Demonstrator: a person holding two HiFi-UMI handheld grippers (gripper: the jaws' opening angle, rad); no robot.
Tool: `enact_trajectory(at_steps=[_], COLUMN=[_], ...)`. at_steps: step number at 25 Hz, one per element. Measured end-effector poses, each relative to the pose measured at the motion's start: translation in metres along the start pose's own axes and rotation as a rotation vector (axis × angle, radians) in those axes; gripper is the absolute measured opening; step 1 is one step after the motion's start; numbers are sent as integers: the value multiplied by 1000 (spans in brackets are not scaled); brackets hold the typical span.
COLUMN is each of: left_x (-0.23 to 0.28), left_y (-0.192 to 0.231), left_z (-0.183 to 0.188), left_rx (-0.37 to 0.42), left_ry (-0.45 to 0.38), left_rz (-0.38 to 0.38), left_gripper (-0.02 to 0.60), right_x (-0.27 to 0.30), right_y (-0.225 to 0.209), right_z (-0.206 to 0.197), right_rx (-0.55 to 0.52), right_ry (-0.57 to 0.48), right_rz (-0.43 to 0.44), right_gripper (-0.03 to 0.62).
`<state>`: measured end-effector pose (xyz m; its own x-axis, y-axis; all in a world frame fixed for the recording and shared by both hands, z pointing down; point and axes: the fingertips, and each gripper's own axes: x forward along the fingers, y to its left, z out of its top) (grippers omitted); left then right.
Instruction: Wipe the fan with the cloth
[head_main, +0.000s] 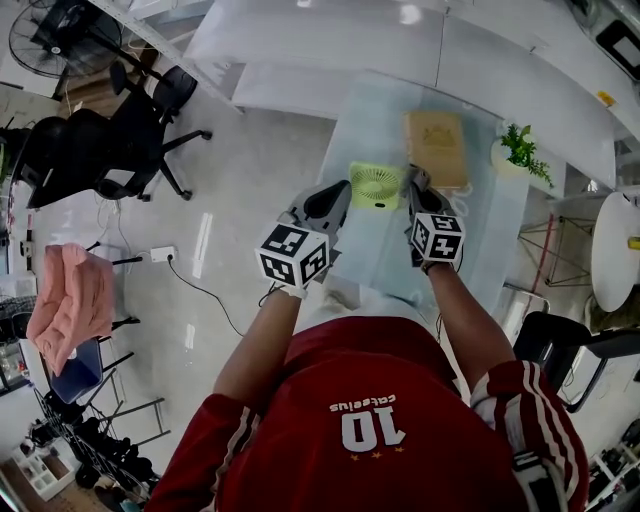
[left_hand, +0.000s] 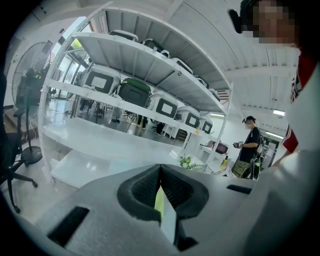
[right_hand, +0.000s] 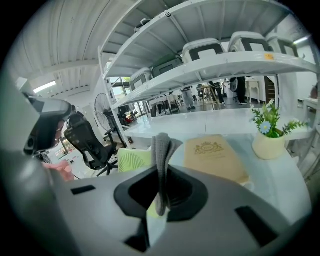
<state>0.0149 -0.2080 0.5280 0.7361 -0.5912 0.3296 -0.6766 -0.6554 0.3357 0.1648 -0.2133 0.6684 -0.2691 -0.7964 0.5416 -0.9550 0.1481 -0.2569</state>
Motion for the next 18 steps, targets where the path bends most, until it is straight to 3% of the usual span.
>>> enact_trajectory(at_steps=[8,18], left_x=[1,-20], left_y=[-8,-2], left_z=[1,2], left_rx=[3,-21], left_ry=[-8,-24], left_rz=[-14,-3], left_gripper=[-2,-2], right_x=[-9,-21], right_y=[-8,10], right_z=[1,-5], right_rx=[-1,6], right_ry=[-7,-14], right_rz=[-24,-24], right_gripper=[23,23])
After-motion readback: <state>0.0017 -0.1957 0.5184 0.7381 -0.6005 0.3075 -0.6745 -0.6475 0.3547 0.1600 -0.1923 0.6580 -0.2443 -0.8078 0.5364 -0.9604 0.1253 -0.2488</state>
